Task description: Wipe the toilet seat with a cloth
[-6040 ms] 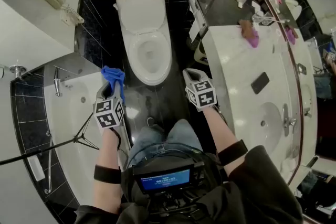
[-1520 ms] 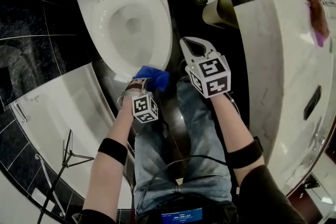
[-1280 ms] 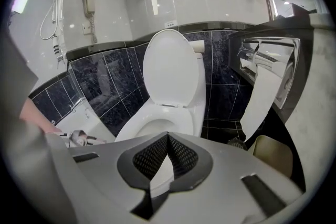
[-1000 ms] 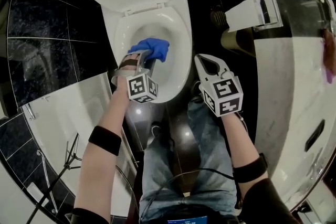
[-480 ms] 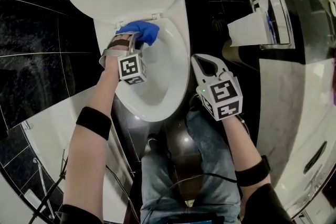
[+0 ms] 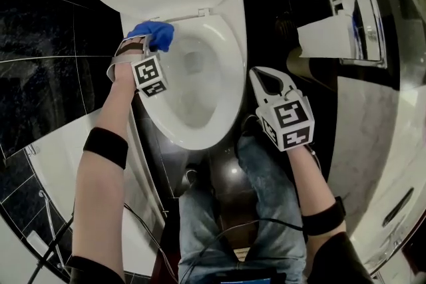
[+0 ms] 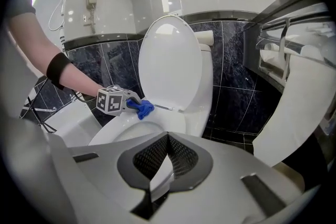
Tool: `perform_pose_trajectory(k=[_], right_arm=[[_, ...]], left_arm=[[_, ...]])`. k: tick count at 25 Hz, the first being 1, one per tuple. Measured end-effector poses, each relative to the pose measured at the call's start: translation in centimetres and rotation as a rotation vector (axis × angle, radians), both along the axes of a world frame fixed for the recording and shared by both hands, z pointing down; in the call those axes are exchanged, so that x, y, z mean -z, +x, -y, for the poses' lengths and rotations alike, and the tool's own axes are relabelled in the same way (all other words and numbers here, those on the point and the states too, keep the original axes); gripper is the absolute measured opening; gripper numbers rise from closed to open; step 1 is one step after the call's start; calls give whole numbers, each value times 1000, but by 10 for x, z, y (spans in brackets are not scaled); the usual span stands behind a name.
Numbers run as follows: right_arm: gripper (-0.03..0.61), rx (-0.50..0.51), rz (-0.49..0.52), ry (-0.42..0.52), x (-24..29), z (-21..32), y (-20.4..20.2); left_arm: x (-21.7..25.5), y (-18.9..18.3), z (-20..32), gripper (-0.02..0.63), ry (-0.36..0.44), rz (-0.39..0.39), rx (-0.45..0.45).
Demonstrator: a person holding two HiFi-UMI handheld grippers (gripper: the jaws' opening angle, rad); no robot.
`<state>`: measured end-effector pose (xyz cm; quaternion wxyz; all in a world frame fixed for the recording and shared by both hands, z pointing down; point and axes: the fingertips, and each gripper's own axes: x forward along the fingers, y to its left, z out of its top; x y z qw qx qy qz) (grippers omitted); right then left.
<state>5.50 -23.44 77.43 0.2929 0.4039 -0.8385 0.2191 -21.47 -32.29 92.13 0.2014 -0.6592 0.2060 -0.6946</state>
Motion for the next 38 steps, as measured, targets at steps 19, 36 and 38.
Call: perform_pose_trajectory(k=[19, 36, 38], right_arm=[[20, 16, 1, -47, 43, -71, -40], [20, -32, -9, -79, 69, -105, -14], [20, -30, -11, -82, 69, -105, -11]], left_arm=[[-4, -29, -195, 61, -232, -197, 467], [-2, 121, -320, 60, -390, -465, 760], [0, 130, -324, 61, -409, -509, 789]])
